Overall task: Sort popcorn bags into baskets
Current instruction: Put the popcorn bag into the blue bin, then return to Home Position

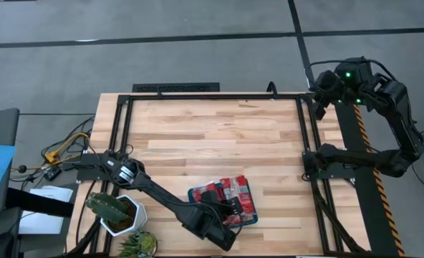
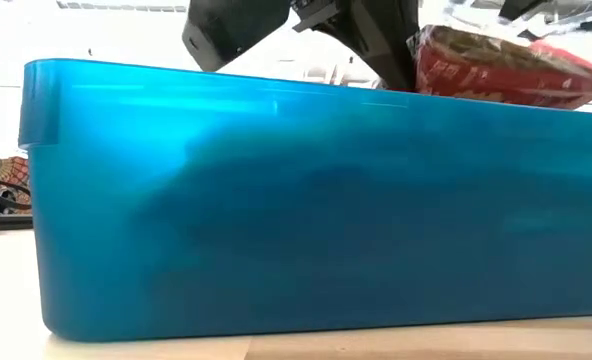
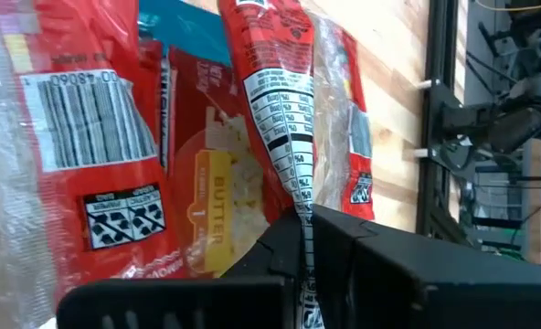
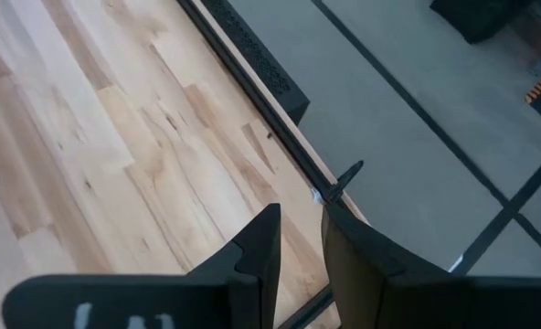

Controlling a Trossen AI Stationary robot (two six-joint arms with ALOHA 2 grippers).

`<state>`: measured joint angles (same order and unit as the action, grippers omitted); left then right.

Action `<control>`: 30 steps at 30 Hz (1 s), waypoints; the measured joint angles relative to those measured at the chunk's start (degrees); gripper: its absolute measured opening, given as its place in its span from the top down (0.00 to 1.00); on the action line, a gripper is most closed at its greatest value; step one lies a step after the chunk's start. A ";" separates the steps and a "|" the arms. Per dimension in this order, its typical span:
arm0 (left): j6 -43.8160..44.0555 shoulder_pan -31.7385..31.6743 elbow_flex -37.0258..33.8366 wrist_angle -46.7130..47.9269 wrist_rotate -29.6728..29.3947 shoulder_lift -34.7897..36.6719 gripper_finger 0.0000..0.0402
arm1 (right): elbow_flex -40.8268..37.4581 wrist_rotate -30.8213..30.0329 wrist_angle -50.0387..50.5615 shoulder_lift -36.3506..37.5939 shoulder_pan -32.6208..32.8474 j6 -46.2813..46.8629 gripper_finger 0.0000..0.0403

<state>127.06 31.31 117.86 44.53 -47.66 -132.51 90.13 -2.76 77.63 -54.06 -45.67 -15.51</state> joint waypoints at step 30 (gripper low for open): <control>-39.22 1.42 8.64 -1.22 -0.12 8.50 0.49 | 0.04 9.10 -6.75 12.07 7.53 -5.81 0.74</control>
<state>87.84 32.73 126.50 43.31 -47.78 -124.01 90.17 6.34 70.87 -41.99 -38.14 -21.32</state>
